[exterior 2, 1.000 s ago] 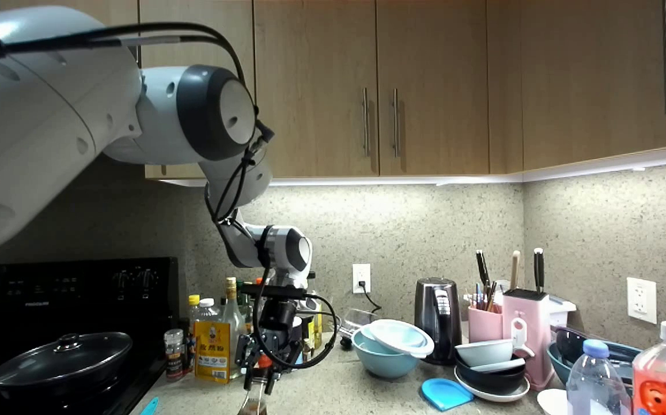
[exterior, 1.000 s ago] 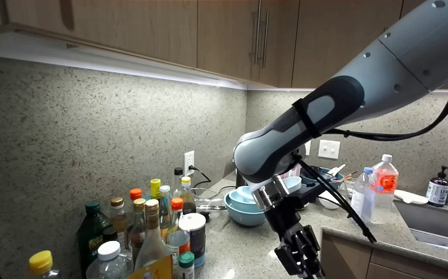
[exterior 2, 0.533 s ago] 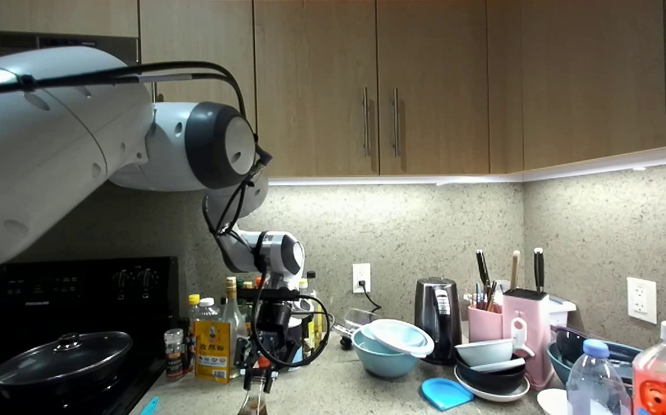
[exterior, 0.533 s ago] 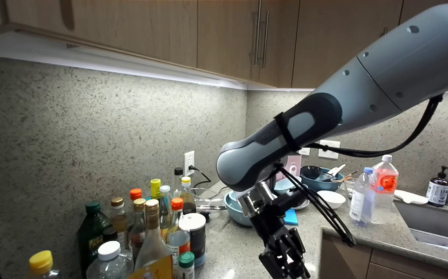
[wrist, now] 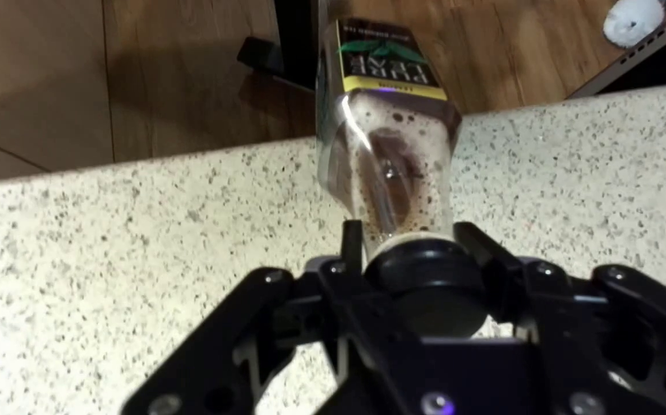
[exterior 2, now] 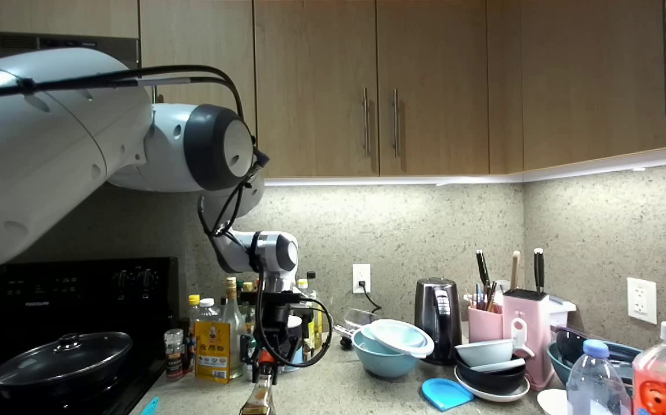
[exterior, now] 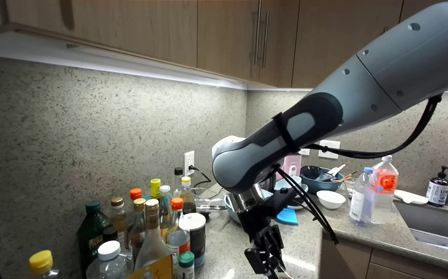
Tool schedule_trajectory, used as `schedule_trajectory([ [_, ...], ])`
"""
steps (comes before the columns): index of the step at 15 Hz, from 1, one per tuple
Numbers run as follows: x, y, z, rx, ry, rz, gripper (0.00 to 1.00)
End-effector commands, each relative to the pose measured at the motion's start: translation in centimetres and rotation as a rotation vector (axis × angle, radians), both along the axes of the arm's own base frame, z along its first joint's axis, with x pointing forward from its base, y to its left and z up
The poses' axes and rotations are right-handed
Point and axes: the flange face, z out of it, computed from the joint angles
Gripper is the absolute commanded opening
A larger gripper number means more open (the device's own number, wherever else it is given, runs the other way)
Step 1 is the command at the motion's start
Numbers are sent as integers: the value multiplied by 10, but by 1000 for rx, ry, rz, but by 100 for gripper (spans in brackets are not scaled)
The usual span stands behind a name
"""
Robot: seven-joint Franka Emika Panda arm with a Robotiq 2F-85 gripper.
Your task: Lay the bottle with the black cap down.
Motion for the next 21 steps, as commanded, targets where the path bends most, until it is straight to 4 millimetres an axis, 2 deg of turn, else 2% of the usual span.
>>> schedule_trajectory([
  [1, 7, 8, 19, 57, -115, 81, 19],
  [10, 17, 16, 16, 130, -211, 158, 19],
  [20, 25, 15, 2, 189, -311, 298, 19],
  [21, 25, 14, 2, 191, -308, 298, 69],
])
